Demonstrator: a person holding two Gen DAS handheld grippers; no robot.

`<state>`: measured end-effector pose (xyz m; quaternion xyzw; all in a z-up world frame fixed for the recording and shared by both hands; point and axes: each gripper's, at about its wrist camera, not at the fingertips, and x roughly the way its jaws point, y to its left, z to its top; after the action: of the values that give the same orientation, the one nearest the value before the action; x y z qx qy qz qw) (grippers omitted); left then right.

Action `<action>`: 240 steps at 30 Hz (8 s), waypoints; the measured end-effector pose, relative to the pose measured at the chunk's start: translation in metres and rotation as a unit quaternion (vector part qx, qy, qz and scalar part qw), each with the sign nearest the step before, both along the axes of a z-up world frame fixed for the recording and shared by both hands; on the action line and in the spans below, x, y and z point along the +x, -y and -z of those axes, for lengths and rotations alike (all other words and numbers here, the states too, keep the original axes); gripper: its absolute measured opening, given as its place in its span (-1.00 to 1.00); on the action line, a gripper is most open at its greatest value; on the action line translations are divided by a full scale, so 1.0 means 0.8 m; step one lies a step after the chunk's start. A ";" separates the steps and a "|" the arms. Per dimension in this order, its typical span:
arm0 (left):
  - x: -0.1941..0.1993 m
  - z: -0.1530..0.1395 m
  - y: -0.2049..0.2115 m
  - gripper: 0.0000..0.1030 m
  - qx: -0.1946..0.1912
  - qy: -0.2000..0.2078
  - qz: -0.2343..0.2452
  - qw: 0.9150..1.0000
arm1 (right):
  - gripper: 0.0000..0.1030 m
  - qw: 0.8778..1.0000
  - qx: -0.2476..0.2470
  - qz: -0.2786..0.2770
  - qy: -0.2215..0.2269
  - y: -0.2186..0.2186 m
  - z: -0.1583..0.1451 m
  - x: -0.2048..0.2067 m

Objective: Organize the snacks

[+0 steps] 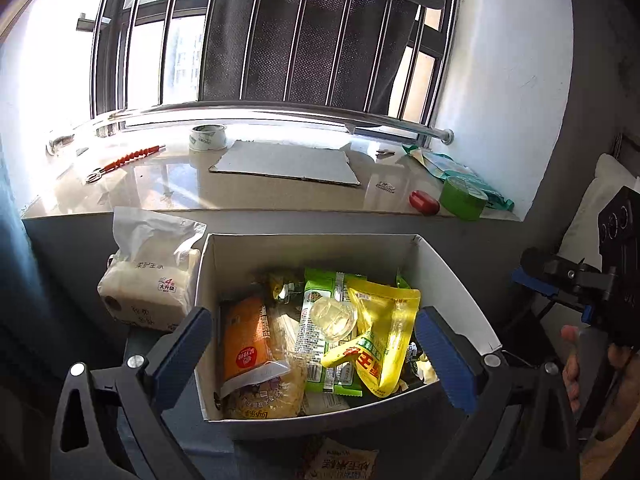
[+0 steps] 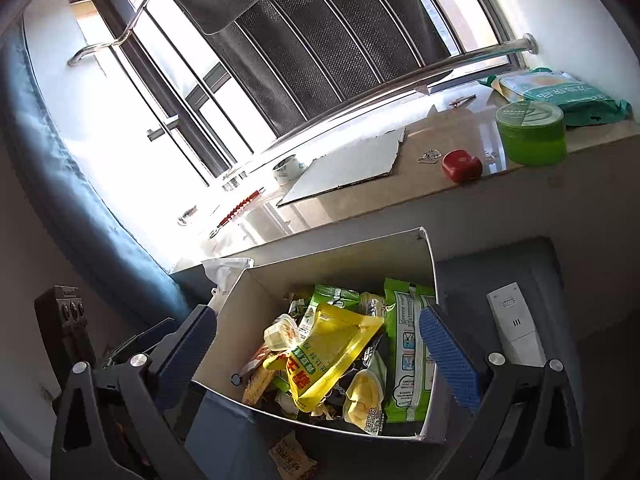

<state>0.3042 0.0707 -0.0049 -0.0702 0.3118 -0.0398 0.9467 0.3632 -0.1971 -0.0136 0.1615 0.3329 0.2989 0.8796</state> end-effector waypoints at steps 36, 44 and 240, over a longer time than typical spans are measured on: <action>-0.358 0.096 0.088 1.00 -0.021 0.017 0.013 1.000 | 1.00 0.995 -0.068 -0.073 0.028 0.021 0.126 -0.287; -0.356 0.107 0.084 1.00 -0.029 0.001 0.013 0.999 | 1.00 0.960 -0.212 -0.175 0.056 -0.085 0.139 -0.194; -0.356 0.010 0.106 1.00 0.017 0.024 -0.036 0.999 | 1.00 0.987 -0.132 -0.036 0.080 0.013 0.006 -0.362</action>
<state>0.0190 -0.0137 -0.0125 -0.0641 0.2868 -0.0019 0.9559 0.0734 -0.2072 -0.0187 0.0070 0.3035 0.2956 0.9058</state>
